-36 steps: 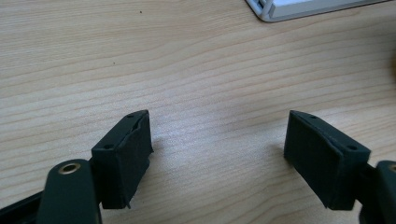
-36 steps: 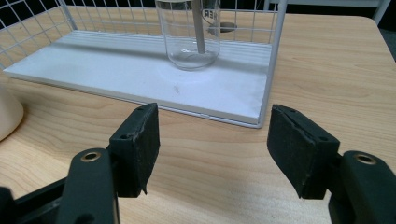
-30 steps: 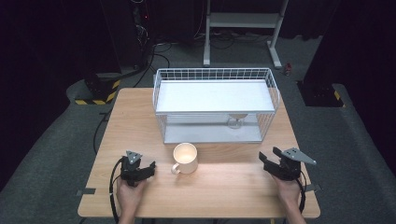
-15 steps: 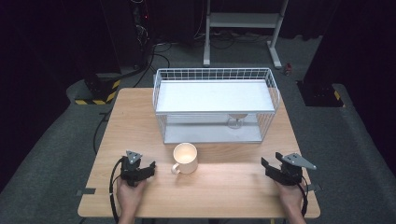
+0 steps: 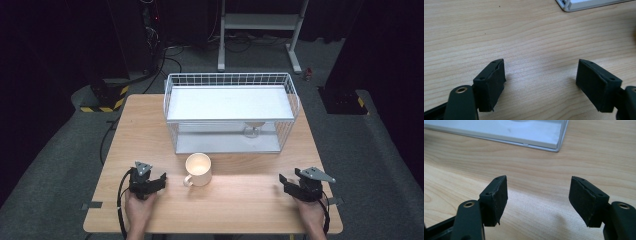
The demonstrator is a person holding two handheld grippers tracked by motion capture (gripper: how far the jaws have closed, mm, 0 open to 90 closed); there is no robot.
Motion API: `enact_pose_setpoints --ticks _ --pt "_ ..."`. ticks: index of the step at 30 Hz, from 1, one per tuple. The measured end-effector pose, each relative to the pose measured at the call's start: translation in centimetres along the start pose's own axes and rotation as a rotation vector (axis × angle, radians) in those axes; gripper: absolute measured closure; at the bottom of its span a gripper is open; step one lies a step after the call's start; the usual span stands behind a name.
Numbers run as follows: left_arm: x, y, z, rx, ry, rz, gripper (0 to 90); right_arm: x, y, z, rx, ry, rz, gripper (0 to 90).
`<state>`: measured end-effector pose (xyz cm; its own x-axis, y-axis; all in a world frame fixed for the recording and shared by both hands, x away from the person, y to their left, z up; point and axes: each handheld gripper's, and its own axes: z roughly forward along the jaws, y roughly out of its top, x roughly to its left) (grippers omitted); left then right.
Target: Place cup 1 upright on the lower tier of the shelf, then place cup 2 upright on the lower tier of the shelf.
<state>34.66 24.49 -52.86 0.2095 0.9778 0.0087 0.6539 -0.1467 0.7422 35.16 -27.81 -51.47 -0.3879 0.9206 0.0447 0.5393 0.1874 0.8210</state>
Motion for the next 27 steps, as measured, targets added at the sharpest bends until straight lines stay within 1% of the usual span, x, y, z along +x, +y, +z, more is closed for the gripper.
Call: enact_pose_setpoints --ticks 3,4,5,6,8,10,11,12,13,14,16,17,18,19,20,21,22,24,26,27 --pt "0.0 0.0 0.0 0.001 -0.004 -0.001 23.1 0.0 -0.2 0.2 0.019 -0.004 -0.014 31.0" --pt "0.0 0.0 0.0 0.001 -0.008 0.000 22.5 0.0 -0.3 0.3 0.033 -0.007 -0.017 30.4" --pt "0.0 0.0 0.0 0.003 -0.014 0.006 22.1 0.0 -0.3 0.6 0.060 -0.013 -0.032 29.8" --pt "0.0 0.0 0.0 0.002 -0.016 0.005 22.1 0.0 -0.3 0.6 0.060 -0.013 -0.032 29.8" --pt "0.1 0.0 -0.1 0.006 -0.025 0.011 22.0 -0.1 -0.2 0.7 0.067 -0.004 -0.028 29.8" --pt "0.1 0.2 -0.1 0.020 -0.036 0.019 21.3 0.1 -0.1 1.0 0.098 0.006 -0.038 28.5" --pt "0.1 0.1 -0.1 0.022 -0.041 0.016 20.9 0.2 -0.1 1.1 0.113 0.005 -0.056 27.9" --pt "0.2 0.2 -0.2 0.025 -0.054 0.003 20.7 0.3 -0.1 1.2 0.129 0.005 -0.062 27.8" --pt "0.2 0.2 -0.2 0.023 -0.062 -0.003 20.6 0.5 0.0 1.5 0.155 0.005 -0.086 27.2" --pt "0.1 0.2 -0.3 0.019 -0.071 -0.008 20.2 0.6 0.0 1.6 0.155 0.007 -0.095 27.0" --pt "0.0 0.2 -0.5 -0.001 -0.088 -0.003 18.9 0.5 0.1 1.6 0.157 0.007 -0.090 26.8" --pt "-0.2 0.2 -0.7 -0.010 -0.107 -0.007 18.8 0.5 0.1 1.7 0.160 0.011 -0.081 26.4" --pt "-0.2 0.2 -0.7 -0.010 -0.107 -0.007 18.6 0.5 0.1 1.7 0.160 0.011 -0.081 26.4" --pt "-0.4 0.3 -0.9 -0.020 -0.140 0.002 18.3 0.5 0.1 1.7 0.160 0.010 -0.080 26.2" --pt "-0.6 0.3 -1.0 -0.019 -0.151 0.009 17.9 0.5 0.1 1.7 0.160 0.009 -0.080 26.2" --pt "-0.7 0.2 -1.1 -0.015 -0.164 0.007 17.6 0.5 0.1 1.7 0.160 0.009 -0.080 26.1" --pt "-0.8 0.2 -1.3 -0.012 -0.174 0.015 17.2 0.5 0.1 1.7 0.159 0.007 -0.081 25.8" --pt "-1.1 0.1 -1.6 -0.019 -0.192 0.008 16.7 0.5 0.1 1.7 0.159 0.005 -0.079 25.7" --pt "-1.4 -0.1 -2.0 -0.036 -0.200 0.022 17.2 0.5 0.1 1.7 0.159 0.005 -0.079 25.6" --pt "-1.6 -0.2 -2.1 -0.037 -0.206 0.030 17.3 0.5 0.1 1.7 0.159 0.005 -0.079 25.7"
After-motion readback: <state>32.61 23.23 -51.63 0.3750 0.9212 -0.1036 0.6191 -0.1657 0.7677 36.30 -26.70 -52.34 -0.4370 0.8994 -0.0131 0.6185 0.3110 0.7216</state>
